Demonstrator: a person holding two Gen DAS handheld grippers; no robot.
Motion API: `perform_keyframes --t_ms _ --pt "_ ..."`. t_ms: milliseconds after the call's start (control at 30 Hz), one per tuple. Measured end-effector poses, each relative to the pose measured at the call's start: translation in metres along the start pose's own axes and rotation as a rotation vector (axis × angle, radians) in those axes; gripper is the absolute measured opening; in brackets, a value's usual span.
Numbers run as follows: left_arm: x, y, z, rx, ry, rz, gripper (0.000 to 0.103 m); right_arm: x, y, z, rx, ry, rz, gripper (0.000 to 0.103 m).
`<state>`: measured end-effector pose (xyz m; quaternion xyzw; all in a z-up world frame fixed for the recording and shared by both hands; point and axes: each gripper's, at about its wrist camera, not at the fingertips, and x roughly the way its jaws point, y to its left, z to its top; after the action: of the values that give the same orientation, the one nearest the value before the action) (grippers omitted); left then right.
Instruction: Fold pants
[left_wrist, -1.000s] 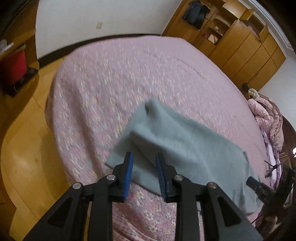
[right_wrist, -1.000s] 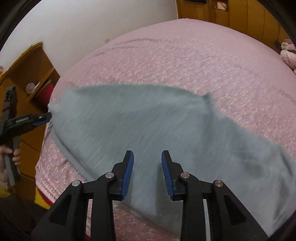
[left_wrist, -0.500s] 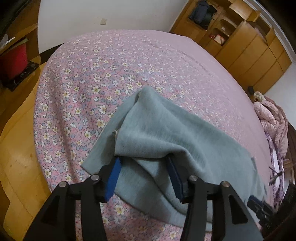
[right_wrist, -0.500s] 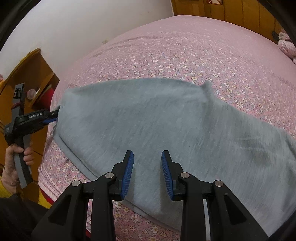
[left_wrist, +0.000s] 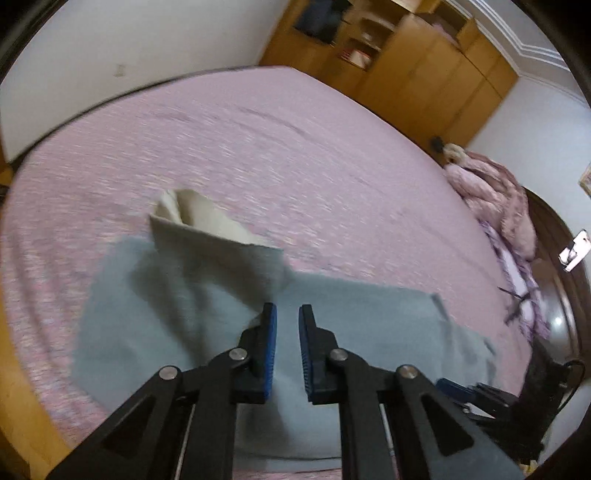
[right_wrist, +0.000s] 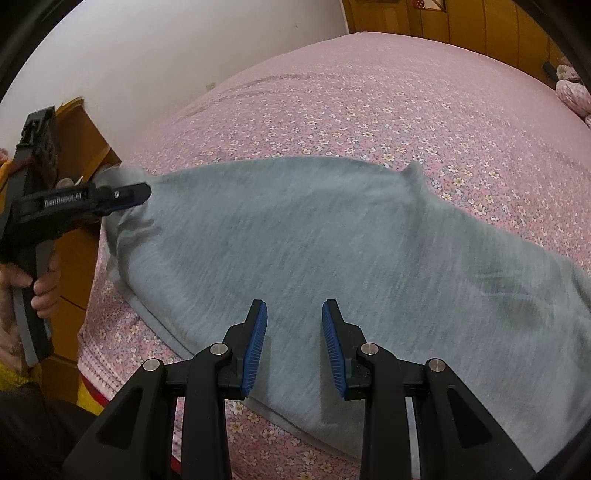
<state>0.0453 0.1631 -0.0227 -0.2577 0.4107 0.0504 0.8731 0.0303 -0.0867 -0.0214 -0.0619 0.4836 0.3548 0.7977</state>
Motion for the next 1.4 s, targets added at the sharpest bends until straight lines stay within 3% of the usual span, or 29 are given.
perform_keyframes --t_ms 100,300,467,600,733,833,1033,1233,1267,1300,1400 --pt "0.004 -0.002 -0.003 0.023 0.038 0.021 0.016 0.002 0.0 0.0 0.006 0.006 0.004 0.032" --pt "-0.029 0.01 -0.017 0.055 -0.056 0.113 0.03 0.003 0.003 0.001 -0.007 0.01 0.009 0.032" --pt "-0.053 0.061 -0.025 -0.089 -0.106 0.206 0.031 0.0 0.018 -0.001 -0.074 0.019 0.012 0.032" --pt "-0.057 0.094 -0.035 -0.172 -0.099 0.262 0.031 0.001 0.035 -0.003 -0.147 0.043 0.041 0.032" --pt "-0.045 0.106 -0.042 -0.222 -0.061 0.241 0.031 0.005 0.053 -0.01 -0.229 0.083 0.064 0.032" --pt "-0.037 0.118 -0.052 -0.274 -0.021 0.174 0.031 0.01 0.057 -0.015 -0.249 0.116 0.084 0.032" --pt "-0.024 0.119 -0.052 -0.313 -0.033 0.124 0.032 0.023 0.057 -0.02 -0.27 0.192 0.073 0.035" --pt "-0.023 0.116 -0.041 -0.308 -0.049 0.122 0.031 0.042 0.07 -0.031 -0.428 0.246 -0.073 0.036" --pt "-0.023 0.114 -0.04 -0.3 -0.047 0.131 0.027 0.044 0.073 -0.034 -0.463 0.25 -0.09 0.036" --pt "-0.022 0.111 -0.037 -0.289 -0.043 0.144 0.015 0.045 0.076 -0.035 -0.485 0.25 -0.102 0.036" --pt "-0.023 0.104 -0.031 -0.255 -0.039 0.158 0.006 0.045 0.08 -0.038 -0.527 0.245 -0.127 0.033"
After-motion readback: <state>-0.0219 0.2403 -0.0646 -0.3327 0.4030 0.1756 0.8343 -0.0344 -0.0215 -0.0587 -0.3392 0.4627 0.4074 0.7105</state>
